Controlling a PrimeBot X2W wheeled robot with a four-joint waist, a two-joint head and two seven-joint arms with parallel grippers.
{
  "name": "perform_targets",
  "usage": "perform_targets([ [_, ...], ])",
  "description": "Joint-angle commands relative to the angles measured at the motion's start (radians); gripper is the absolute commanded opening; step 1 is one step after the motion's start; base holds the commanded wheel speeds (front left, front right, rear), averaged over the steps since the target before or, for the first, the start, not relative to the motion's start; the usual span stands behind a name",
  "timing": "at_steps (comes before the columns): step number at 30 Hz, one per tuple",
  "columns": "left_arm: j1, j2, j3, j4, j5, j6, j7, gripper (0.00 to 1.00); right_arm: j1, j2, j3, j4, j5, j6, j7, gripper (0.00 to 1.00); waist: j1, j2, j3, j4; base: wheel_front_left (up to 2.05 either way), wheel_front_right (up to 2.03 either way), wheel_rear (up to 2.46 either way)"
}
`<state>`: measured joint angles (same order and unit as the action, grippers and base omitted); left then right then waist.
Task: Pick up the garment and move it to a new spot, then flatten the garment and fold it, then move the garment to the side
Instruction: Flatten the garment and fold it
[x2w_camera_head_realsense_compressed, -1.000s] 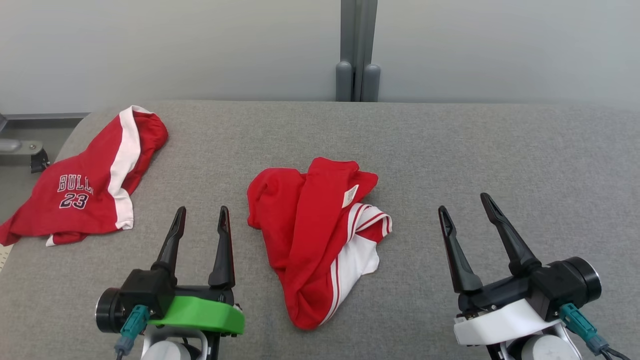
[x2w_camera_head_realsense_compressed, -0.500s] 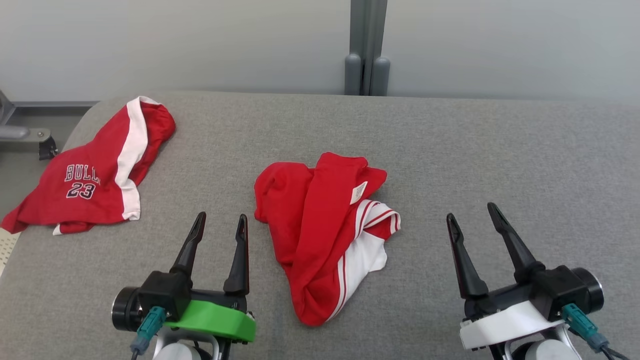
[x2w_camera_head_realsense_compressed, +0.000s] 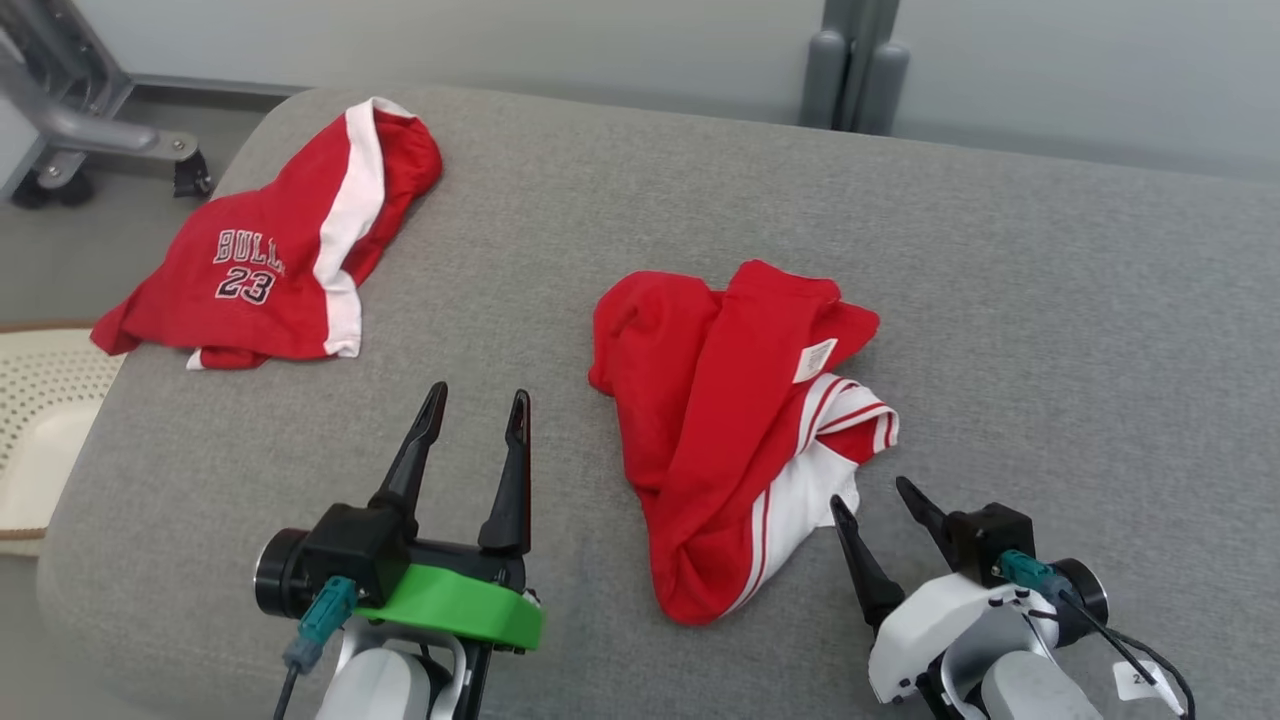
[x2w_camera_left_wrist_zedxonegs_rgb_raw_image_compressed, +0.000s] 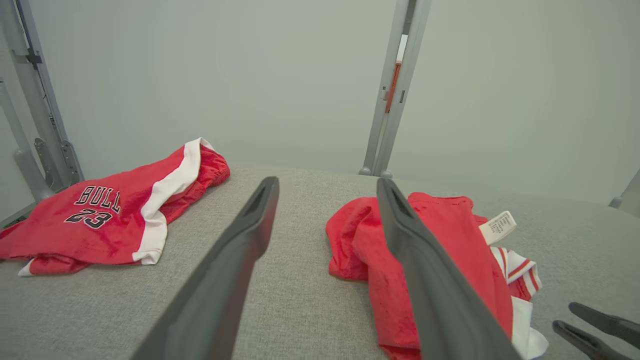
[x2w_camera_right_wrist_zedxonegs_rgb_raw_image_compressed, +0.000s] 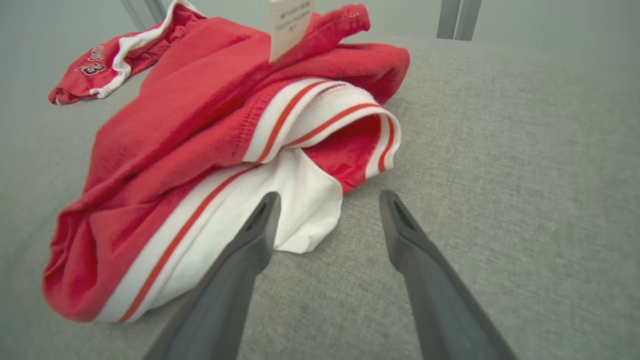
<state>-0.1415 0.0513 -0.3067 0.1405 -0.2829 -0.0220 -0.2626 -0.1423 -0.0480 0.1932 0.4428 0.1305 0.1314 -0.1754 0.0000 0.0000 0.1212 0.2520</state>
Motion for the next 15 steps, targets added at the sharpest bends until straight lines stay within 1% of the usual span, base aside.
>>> perform_targets([
  [1,-0.019,-0.001,-0.005,-0.002,-0.007,0.006,-0.003,1.0,-0.027,-0.004,0.0,0.029,0.0,-0.001,0.006,1.0,0.0,0.0,0.046,0.064,0.0,0.0,0.0],
  [4,-0.024,-0.001,-0.014,-0.006,-0.016,0.015,-0.003,1.0,-0.058,-0.004,-0.004,0.095,0.018,-0.001,0.02,1.0,0.0,0.0,0.06,0.091,0.0,0.0,0.0],
  [7,-0.025,-0.001,-0.02,-0.008,-0.023,0.021,-0.003,1.0,-0.082,-0.004,0.003,0.158,0.069,-0.001,0.033,1.0,0.0,0.0,0.069,0.112,0.0,0.0,0.0],
  [11,-0.027,-0.001,-0.026,-0.013,-0.031,0.029,-0.003,1.0,-0.102,-0.003,0.019,0.231,0.104,-0.001,0.048,1.0,0.0,0.0,0.076,0.123,0.0,0.0,0.0],
  [12,-0.028,-0.001,-0.027,-0.013,-0.033,0.03,-0.003,1.0,-0.106,-0.002,0.028,0.246,0.114,-0.001,0.055,0.35,0.0,0.0,0.076,0.124,0.0,0.0,0.0],
  [13,-0.028,-0.001,-0.027,-0.013,-0.035,0.031,-0.003,1.0,-0.11,-0.001,0.041,0.258,0.117,0.0,0.054,0.0,0.0,0.0,0.076,0.123,0.0,0.0,0.0],
  [15,-0.028,-0.001,-0.027,-0.012,-0.038,0.034,-0.003,1.0,-0.114,0.002,0.059,0.268,0.131,0.0,0.039,0.0,0.0,0.0,0.07,0.116,0.0,0.0,0.0],
])
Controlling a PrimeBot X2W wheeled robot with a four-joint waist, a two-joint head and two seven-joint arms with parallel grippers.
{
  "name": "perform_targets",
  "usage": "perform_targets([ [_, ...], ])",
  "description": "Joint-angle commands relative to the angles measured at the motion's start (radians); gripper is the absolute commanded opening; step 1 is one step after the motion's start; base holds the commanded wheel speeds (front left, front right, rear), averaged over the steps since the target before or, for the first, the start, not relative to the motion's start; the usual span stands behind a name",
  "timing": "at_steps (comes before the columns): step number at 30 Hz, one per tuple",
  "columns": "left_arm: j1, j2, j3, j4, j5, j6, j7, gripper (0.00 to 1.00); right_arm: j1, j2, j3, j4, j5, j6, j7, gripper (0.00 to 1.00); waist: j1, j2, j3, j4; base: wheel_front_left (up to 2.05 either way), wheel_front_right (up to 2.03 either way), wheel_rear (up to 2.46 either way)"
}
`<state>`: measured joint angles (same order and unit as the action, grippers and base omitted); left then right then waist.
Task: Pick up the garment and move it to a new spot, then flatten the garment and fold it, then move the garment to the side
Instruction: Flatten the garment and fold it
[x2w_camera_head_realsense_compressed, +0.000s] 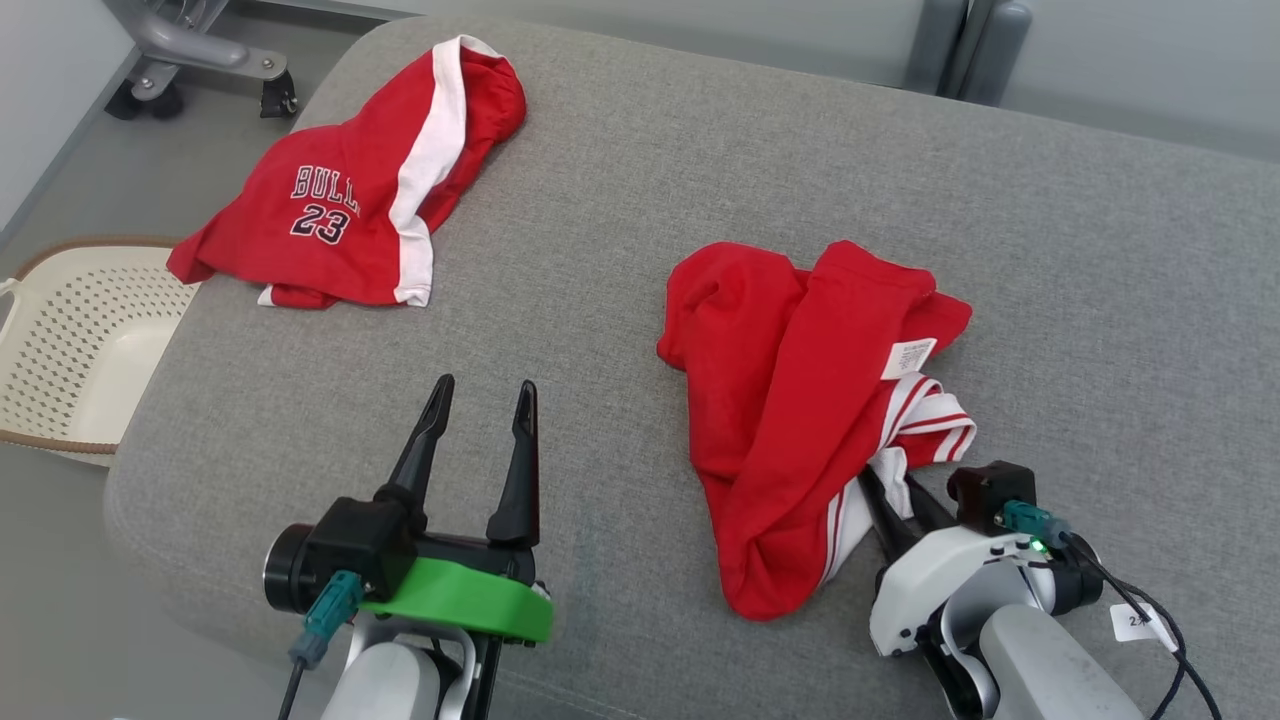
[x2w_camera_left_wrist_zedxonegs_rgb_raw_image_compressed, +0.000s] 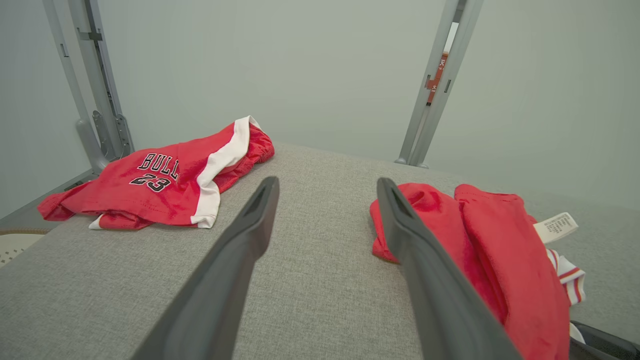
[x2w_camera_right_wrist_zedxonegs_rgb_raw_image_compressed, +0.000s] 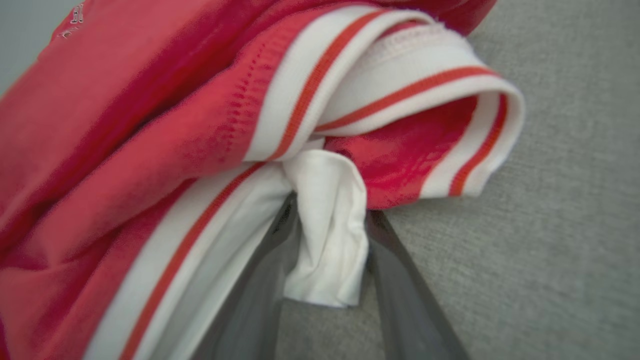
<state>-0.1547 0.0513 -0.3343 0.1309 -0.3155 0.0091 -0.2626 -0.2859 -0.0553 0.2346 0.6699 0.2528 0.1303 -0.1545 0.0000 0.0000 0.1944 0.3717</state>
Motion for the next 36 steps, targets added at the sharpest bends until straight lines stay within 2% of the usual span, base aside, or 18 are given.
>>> perform_targets([
  [1,-0.014,-0.001,0.0,-0.001,-0.006,0.005,-0.003,1.0,0.028,0.008,0.02,0.041,0.012,0.0,0.008,0.0,0.0,0.0,-0.007,-0.01,0.0,0.0,0.0],
  [6,-0.002,-0.001,0.01,0.004,0.003,0.003,-0.003,1.0,0.019,0.001,-0.02,0.026,0.005,-0.001,-0.038,0.0,0.0,0.0,-0.04,-0.055,0.0,0.0,0.0],
  [14,0.024,0.0,0.026,0.007,0.001,-0.005,-0.003,1.0,-0.006,-0.045,-0.181,-0.093,-0.022,0.0,-0.074,0.0,0.0,0.0,-0.101,-0.145,0.0,0.0,0.0],
  [23,0.041,0.0,0.017,-0.003,-0.017,0.003,-0.003,1.0,-0.091,-0.166,-0.396,-0.292,-0.085,0.0,0.025,0.0,0.0,0.0,-0.131,-0.206,0.0,0.0,0.0],
  [29,0.041,0.0,0.012,-0.004,-0.025,0.006,-0.003,1.0,-0.27,-0.255,-0.614,-0.383,-0.138,0.0,0.109,0.0,0.0,0.0,-0.132,-0.212,0.0,0.0,0.0],
  [31,0.043,0.0,0.008,-0.002,-0.028,0.004,-0.003,1.0,-0.348,-0.271,-0.658,-0.403,-0.162,0.0,0.118,0.0,0.0,0.0,-0.134,-0.208,0.0,0.0,0.0],
  [33,0.046,0.0,0.006,0.0,-0.032,0.002,-0.003,1.0,-0.435,-0.279,-0.642,-0.426,-0.183,0.0,0.123,0.0,0.0,0.0,-0.139,-0.201,0.0,0.0,0.0],
  [36,0.048,0.0,0.002,0.003,-0.038,0.003,-0.003,1.0,-0.527,-0.285,-0.546,-0.45,-0.171,0.0,0.134,0.0,0.0,0.0,-0.146,-0.189,0.0,0.0,0.0],
])
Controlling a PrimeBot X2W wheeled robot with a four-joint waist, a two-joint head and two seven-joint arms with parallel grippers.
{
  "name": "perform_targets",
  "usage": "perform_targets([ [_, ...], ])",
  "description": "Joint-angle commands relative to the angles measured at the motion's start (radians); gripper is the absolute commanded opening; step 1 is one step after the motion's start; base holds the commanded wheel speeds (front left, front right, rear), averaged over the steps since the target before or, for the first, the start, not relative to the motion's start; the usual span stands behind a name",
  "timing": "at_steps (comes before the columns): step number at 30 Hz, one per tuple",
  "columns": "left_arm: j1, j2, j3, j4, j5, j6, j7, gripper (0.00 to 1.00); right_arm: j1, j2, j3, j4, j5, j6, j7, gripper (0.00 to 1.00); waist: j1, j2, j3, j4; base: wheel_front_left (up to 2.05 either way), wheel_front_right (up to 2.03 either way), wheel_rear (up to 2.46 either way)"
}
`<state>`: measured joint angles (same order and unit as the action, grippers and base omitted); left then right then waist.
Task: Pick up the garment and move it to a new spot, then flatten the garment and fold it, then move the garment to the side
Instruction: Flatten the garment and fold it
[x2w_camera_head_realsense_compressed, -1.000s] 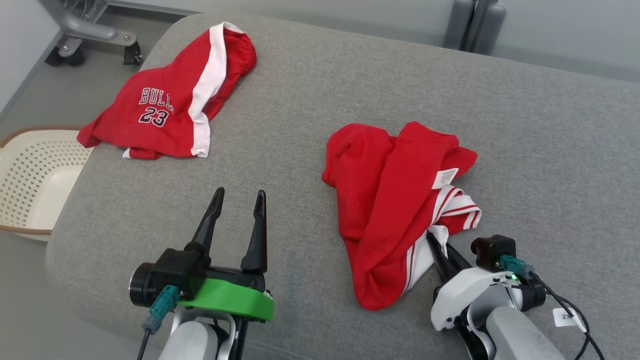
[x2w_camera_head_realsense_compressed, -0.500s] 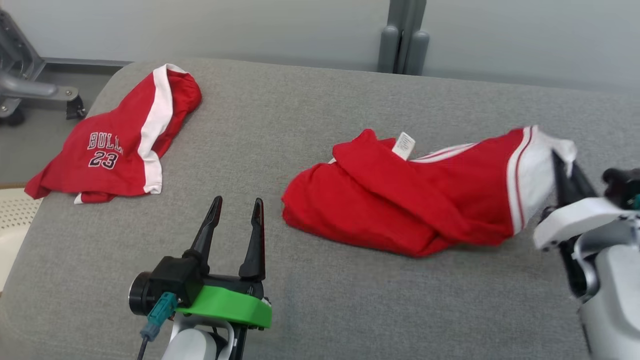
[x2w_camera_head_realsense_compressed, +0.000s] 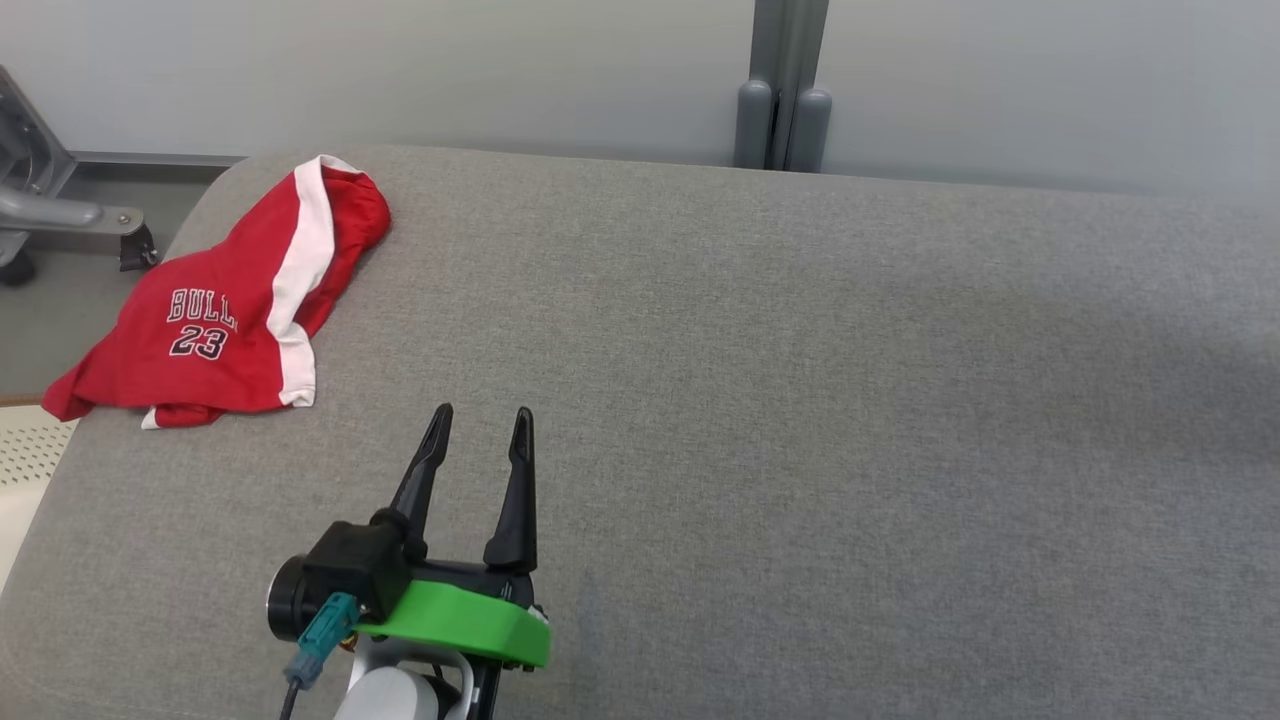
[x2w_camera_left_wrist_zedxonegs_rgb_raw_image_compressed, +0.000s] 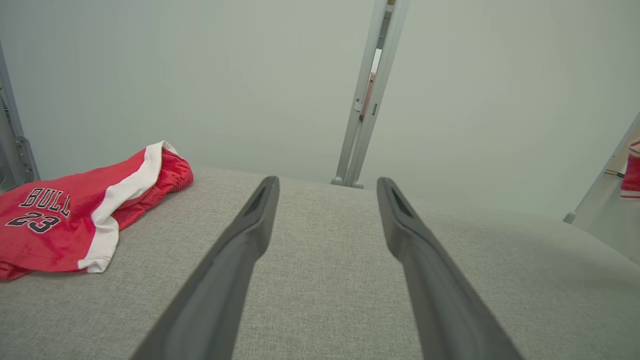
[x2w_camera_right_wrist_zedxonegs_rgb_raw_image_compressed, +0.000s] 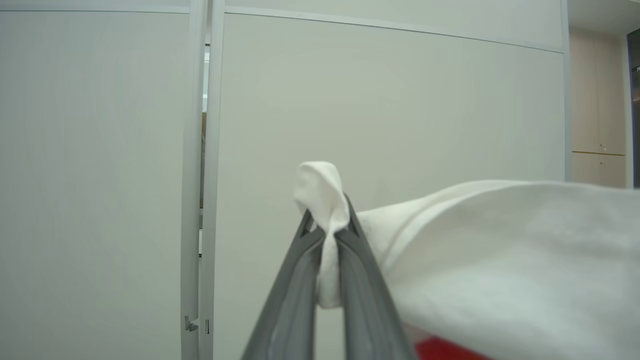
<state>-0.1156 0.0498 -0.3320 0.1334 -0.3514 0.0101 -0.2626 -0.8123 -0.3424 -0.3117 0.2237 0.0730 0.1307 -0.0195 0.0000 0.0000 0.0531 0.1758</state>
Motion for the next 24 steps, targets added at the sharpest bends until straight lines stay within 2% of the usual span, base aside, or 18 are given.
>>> perform_targets([
  [1,0.009,0.001,-0.003,0.001,-0.005,0.003,-0.003,1.0,-0.021,0.004,0.048,-0.009,0.018,0.0,0.007,0.0,0.0,0.0,-0.007,0.013,0.0,0.0,0.0],
  [5,0.014,0.002,-0.014,-0.005,-0.016,0.009,-0.003,1.0,-0.022,0.012,0.242,-0.039,0.068,0.0,0.037,0.0,0.0,0.0,-0.012,0.053,0.0,0.0,0.0],
  [11,0.005,0.002,-0.022,-0.011,-0.025,0.016,-0.003,1.0,0.137,0.042,0.358,-0.102,0.153,-0.001,0.066,0.0,0.0,0.0,0.014,0.121,0.0,0.0,0.0],
  [17,-0.004,0.001,-0.01,-0.002,-0.012,0.004,-0.003,1.0,0.263,0.086,0.512,-0.181,0.327,0.0,0.09,0.0,0.0,0.0,0.068,0.161,0.0,0.0,0.0],
  [20,-0.02,0.001,-0.016,-0.006,-0.02,0.001,-0.003,1.0,0.249,0.08,0.545,-0.206,0.382,-0.001,0.09,0.0,0.0,0.0,0.092,0.175,0.0,0.0,0.0],
  [24,-0.035,0.001,-0.035,-0.013,-0.038,0.008,-0.003,1.0,0.2,0.06,0.519,-0.19,0.406,-0.001,0.087,0.0,0.0,0.0,0.12,0.192,0.0,0.0,0.0],
])
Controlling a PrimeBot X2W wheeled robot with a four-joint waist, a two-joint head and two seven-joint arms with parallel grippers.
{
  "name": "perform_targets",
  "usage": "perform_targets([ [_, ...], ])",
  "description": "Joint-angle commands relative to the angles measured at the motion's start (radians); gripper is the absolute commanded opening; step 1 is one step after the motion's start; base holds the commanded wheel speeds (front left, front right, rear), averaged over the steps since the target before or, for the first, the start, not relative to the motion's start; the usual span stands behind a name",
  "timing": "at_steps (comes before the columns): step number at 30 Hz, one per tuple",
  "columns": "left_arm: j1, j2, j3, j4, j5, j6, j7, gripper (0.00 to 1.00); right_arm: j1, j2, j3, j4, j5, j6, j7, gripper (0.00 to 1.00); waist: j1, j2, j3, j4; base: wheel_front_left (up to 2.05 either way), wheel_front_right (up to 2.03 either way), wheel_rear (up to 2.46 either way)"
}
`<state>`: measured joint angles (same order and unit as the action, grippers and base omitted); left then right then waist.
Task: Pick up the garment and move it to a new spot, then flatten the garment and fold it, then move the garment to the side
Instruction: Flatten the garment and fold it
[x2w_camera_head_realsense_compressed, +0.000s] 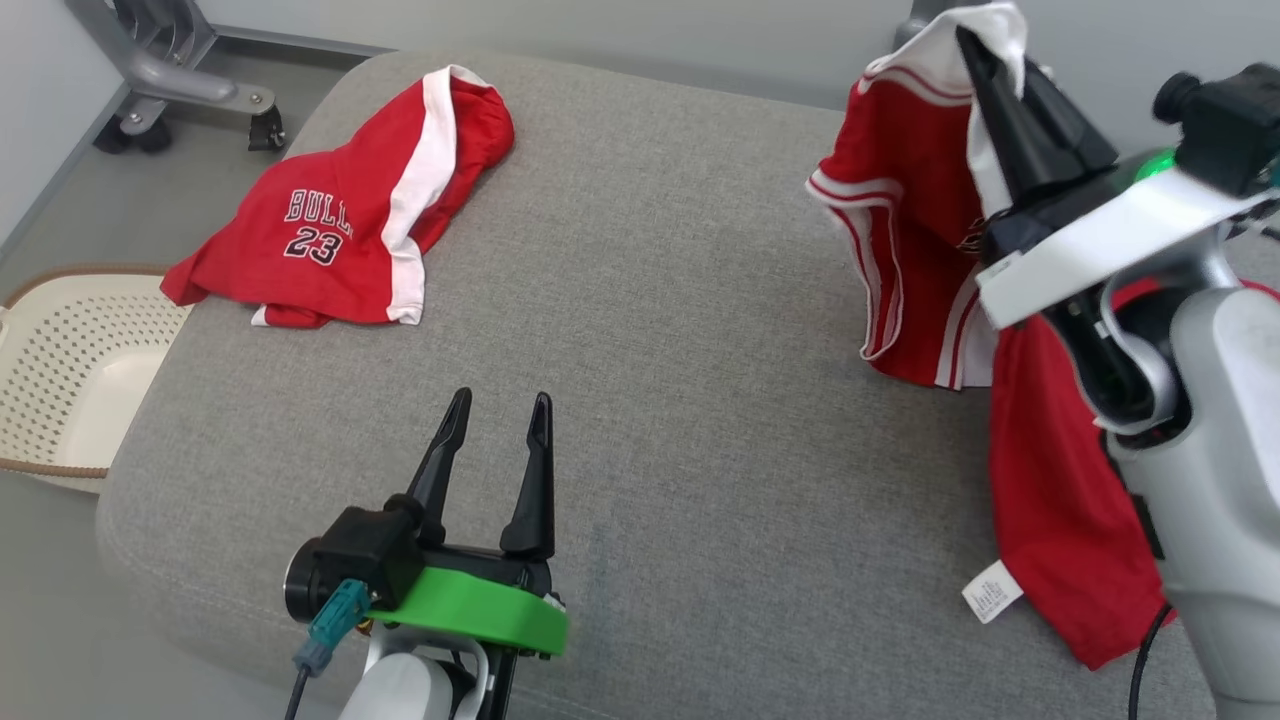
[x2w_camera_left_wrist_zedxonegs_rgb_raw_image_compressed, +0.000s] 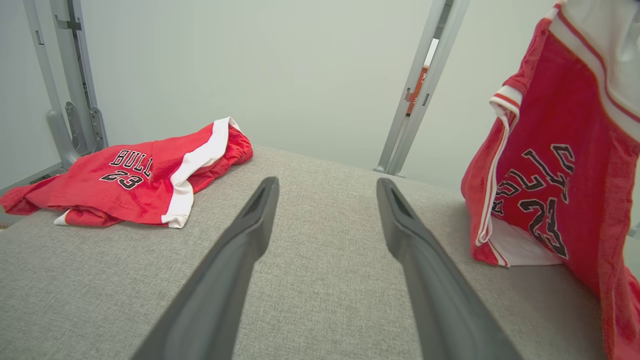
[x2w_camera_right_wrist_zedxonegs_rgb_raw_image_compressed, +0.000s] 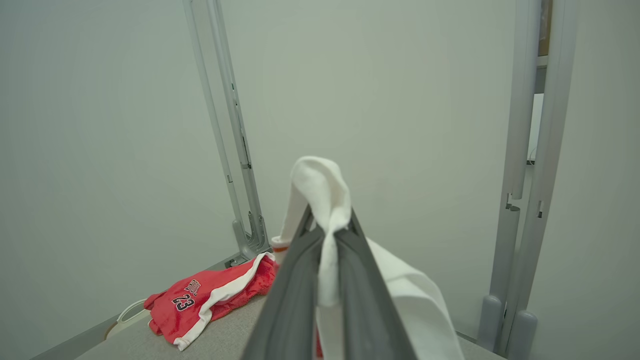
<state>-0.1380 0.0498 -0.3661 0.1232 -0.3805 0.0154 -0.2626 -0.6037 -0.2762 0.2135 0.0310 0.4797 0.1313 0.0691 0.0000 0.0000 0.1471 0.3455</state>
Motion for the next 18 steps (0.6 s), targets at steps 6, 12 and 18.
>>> perform_targets([
  [6,-0.039,0.001,-0.037,-0.006,-0.029,0.012,-0.003,1.0,-0.12,-0.059,-0.096,0.229,-0.059,-0.001,-0.029,0.0,0.0,0.0,0.07,0.029,0.0,0.0,0.0],
  [12,-0.067,0.001,-0.066,0.011,-0.044,0.015,-0.003,1.0,-0.236,-0.102,-0.212,0.61,-0.271,-0.001,-0.136,1.0,0.0,0.0,0.106,0.045,0.0,0.0,0.0],
  [18,-0.07,0.002,-0.077,0.016,-0.057,0.024,-0.003,1.0,-0.307,-0.07,-0.379,0.859,-0.455,0.0,-0.217,1.0,0.0,0.0,0.12,0.055,0.0,0.0,0.0],
])
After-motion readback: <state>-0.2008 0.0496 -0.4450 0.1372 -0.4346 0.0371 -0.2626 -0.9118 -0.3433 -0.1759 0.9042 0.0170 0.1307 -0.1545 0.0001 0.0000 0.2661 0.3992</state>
